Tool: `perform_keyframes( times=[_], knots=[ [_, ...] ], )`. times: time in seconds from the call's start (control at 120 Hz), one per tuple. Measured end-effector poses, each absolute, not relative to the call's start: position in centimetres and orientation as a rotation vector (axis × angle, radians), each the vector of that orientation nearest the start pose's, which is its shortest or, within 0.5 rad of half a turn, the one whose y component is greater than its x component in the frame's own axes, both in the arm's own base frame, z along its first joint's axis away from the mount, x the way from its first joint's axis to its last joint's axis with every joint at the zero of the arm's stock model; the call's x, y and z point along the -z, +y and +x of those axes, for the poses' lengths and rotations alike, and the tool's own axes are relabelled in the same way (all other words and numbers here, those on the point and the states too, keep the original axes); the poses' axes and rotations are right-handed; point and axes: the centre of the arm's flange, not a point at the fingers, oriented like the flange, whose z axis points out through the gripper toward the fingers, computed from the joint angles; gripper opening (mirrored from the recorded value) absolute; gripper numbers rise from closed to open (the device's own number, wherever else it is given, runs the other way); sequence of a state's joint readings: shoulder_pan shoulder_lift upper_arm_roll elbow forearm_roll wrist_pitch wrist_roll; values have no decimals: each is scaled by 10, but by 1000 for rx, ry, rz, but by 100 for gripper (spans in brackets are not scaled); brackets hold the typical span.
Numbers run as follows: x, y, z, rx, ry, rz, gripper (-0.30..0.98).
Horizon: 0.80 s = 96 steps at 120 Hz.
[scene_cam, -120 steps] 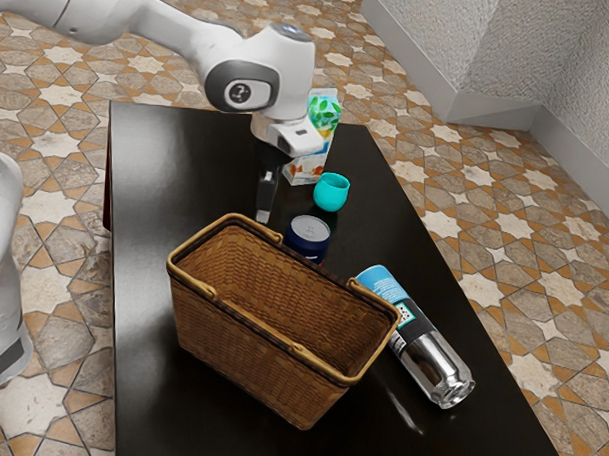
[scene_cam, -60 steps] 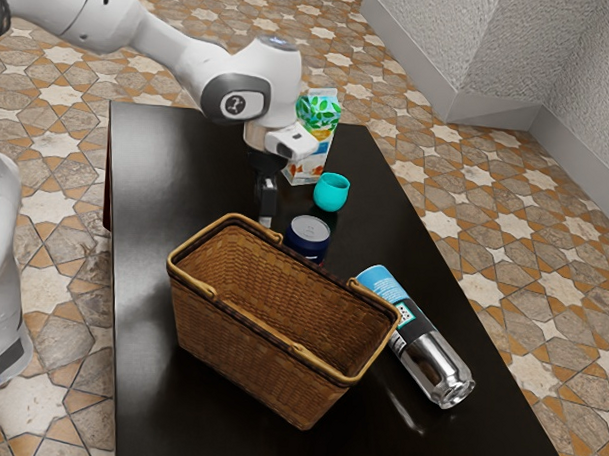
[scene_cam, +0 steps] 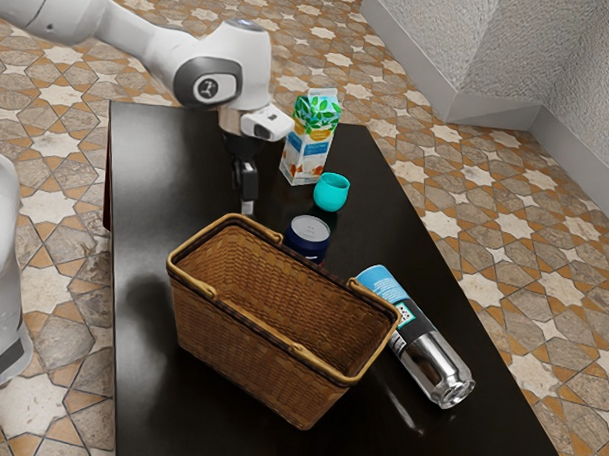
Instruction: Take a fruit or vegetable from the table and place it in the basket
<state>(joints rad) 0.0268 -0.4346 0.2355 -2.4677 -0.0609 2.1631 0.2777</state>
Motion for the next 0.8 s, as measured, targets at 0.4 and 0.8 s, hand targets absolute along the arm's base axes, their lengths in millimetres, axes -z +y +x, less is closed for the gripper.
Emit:
perform_keyframes(
  times=[0.4, 0.8],
  knots=[
    [-449, 113, 417, 227, 13, -3238, 69],
    [-452, 92, 434, 244, 109, -3227, 69]
  ],
)
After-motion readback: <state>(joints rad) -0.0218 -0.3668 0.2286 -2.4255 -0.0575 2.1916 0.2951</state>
